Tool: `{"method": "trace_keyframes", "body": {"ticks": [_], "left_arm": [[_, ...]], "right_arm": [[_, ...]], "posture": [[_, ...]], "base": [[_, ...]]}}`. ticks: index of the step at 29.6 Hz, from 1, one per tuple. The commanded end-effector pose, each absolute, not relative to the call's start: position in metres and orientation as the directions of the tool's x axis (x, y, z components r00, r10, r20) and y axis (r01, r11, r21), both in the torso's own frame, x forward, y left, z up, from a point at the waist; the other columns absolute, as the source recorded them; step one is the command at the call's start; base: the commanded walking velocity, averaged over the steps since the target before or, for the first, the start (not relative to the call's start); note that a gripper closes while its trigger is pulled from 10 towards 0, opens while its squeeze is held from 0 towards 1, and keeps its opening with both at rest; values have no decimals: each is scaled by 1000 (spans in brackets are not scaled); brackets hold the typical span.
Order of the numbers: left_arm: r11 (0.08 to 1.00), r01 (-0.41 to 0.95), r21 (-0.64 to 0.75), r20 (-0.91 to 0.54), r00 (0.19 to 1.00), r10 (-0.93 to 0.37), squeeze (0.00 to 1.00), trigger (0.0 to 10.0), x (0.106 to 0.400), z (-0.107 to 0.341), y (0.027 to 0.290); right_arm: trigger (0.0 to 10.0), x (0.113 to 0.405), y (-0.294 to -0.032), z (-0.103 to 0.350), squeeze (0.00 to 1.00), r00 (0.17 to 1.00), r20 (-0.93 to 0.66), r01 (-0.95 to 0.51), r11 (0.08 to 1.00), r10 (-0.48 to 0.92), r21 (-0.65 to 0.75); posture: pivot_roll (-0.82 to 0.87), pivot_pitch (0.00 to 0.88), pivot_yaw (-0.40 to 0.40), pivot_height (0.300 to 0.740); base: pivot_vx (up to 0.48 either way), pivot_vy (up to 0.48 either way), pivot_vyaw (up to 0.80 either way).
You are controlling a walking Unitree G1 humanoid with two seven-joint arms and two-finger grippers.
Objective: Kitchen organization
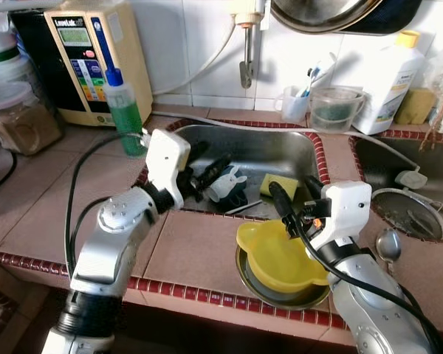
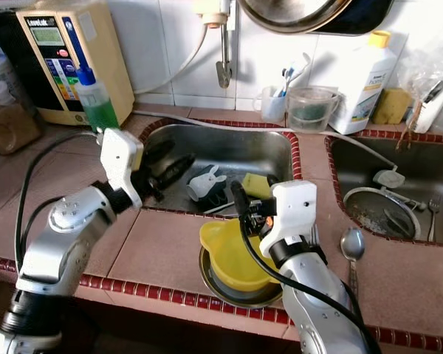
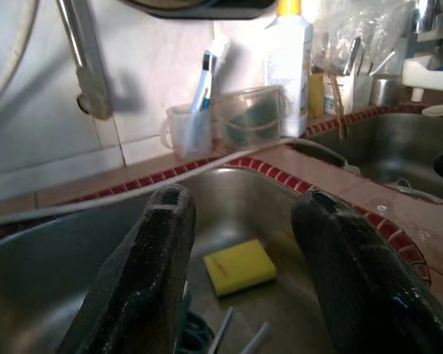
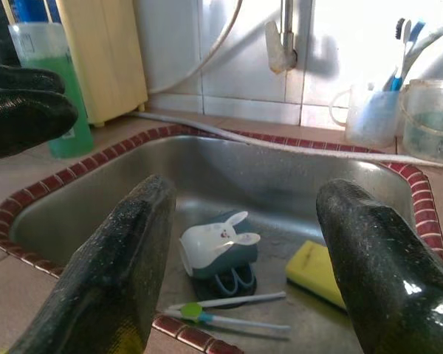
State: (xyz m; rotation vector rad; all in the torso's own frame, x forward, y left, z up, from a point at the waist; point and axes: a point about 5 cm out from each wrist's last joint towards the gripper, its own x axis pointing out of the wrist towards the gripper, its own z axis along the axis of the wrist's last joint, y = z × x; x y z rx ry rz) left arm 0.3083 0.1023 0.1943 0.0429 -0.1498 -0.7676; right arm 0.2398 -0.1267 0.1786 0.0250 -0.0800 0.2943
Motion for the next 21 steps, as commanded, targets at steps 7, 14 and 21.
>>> {"method": "trace_keyframes", "body": {"ticks": [7, 14, 21], "left_arm": [[725, 680, 110, 140, 712, -688, 0, 10000, 308, 203, 102], [760, 645, 75, 148, 747, -648, 0, 10000, 315, 205, 105], [774, 633, 20, 165, 761, -627, 0, 10000, 317, 205, 104]], "right_arm": [[10000, 237, -125, 184, 0, 944, 118, -307, 952, 307, -15], [10000, 242, -133, 200, 0, 947, 231, -219, 974, 225, -51], [10000, 250, -151, 207, 0, 957, 281, -60, 997, 74, -56]], "posture": [[-179, 40, 45, 703], [-187, 29, 44, 703], [-191, 17, 45, 703]], "base": [[0, 0, 0], [0, 0, 0], [0, 0, 0]]}}
